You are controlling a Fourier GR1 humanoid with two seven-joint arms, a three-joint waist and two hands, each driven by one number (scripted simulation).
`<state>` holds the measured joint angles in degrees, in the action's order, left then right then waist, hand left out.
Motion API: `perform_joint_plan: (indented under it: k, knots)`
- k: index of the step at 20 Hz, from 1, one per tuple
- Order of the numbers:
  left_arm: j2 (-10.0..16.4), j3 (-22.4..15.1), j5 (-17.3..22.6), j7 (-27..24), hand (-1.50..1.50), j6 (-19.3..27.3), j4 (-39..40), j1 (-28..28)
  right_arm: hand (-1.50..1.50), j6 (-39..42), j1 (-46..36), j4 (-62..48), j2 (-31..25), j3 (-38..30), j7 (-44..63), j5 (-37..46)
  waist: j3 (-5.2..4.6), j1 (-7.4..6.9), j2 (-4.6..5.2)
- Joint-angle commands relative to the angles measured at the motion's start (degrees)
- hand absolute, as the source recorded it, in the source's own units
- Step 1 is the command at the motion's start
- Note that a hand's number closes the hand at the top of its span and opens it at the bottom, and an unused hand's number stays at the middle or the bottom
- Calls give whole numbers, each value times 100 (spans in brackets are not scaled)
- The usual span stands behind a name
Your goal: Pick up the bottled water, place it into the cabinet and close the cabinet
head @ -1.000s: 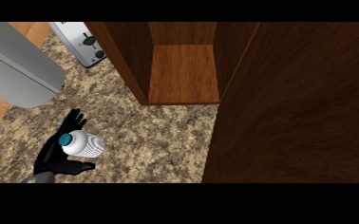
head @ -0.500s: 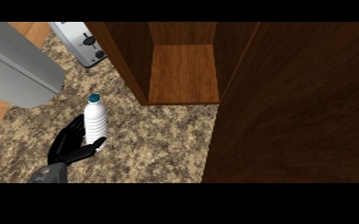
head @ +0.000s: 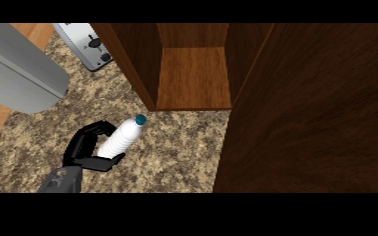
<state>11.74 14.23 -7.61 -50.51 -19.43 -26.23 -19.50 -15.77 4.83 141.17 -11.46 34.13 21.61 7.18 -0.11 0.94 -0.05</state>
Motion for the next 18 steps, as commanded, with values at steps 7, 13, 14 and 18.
perform_joint_plan:
  k: [7,13,14,18]
  knots:
    - [-1150,-443,-82,-741,150,2052,-523,-152,-150,-213,44,612,-76,257,440,590,6,-5,-24]
    - [-1168,-1126,913,-303,150,1698,-1139,-38,-150,-319,169,642,-76,431,407,738,7,-23,-30]
    - [-1170,-1327,1161,341,150,1849,-1669,-113,-150,-135,290,493,-261,156,126,323,14,-58,-34]
    - [-1173,-1784,1854,954,150,1700,-2267,-84,-150,-175,22,458,-257,-137,225,233,13,-85,-36]
